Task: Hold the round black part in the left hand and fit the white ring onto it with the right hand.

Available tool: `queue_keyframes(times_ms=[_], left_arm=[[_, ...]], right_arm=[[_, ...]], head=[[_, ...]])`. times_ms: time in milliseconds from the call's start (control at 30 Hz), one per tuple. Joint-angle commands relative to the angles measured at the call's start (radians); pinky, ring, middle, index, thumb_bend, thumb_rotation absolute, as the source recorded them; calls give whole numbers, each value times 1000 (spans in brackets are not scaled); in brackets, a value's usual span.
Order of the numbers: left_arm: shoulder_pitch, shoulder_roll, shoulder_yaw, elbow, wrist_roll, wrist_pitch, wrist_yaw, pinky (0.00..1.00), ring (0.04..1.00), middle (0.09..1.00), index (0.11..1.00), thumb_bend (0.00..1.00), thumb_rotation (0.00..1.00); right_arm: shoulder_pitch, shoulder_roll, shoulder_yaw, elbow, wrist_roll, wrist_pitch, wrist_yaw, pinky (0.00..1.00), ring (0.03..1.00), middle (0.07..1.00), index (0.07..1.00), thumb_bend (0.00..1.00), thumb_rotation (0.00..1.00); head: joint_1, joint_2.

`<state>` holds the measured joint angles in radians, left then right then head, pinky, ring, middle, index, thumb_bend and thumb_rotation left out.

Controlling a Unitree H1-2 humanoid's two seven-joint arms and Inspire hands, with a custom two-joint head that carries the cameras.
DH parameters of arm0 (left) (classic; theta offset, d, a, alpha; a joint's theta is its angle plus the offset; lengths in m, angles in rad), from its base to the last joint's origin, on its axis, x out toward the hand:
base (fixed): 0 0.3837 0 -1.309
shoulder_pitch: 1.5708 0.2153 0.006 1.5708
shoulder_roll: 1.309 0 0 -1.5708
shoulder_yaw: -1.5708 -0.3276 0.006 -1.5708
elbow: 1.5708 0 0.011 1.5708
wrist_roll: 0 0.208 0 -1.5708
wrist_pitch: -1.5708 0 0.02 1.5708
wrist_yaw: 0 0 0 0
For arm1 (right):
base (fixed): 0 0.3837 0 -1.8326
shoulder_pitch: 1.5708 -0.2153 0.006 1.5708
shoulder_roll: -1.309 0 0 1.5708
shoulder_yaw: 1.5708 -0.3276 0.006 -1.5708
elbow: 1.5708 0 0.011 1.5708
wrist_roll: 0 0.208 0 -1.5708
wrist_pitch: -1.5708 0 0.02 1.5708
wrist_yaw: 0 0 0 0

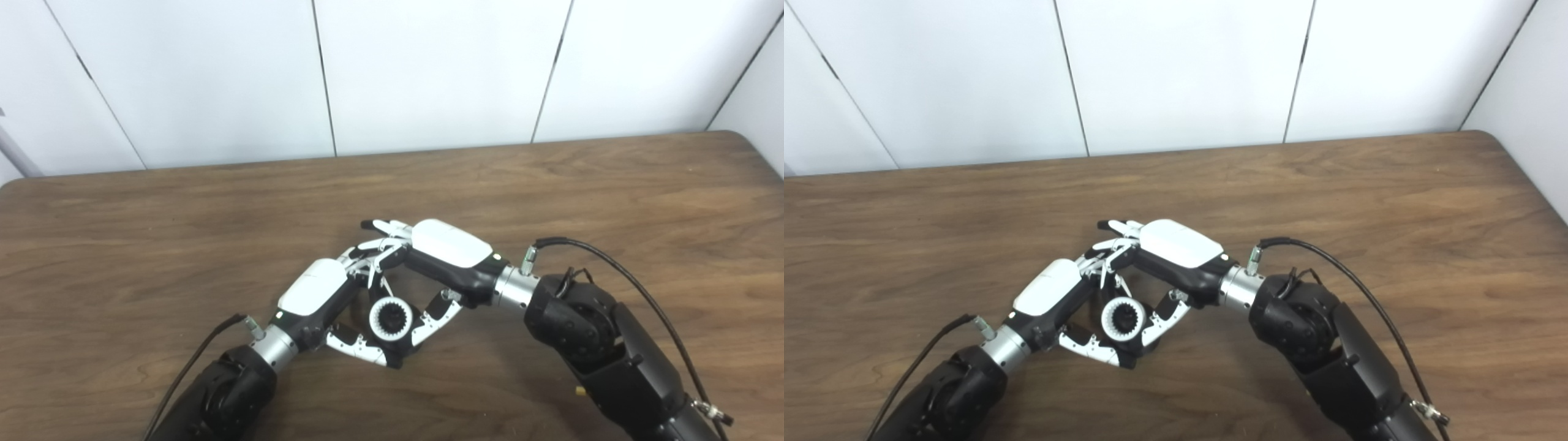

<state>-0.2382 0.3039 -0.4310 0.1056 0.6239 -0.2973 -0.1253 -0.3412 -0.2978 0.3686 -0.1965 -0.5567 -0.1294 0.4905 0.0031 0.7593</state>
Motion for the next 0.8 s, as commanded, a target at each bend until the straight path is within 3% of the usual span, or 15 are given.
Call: queue_keyframes(times_ms=[0, 200, 767], left_arm=[[3, -2, -19, -9, 23, -5, -23, 1000, 1000, 893, 484, 525, 57], [8, -3, -19, -33, 23, 27, -41, 1000, 1000, 898, 484, 525, 57], [9, 1, -10, -32, -5, 10, -41, 1000, 1000, 909, 484, 525, 58]], right_arm=[[-35, -2, -7, -12, 15, -33, -25, 1000, 1000, 859, 485, 524, 134], [-39, -19, -16, -3, 10, -26, -21, 1000, 1000, 863, 485, 523, 136], [-33, -53, -33, -6, 23, -12, -22, 1000, 1000, 862, 485, 522, 136]], head=[[0, 1], [1, 3], [-4, 11]])
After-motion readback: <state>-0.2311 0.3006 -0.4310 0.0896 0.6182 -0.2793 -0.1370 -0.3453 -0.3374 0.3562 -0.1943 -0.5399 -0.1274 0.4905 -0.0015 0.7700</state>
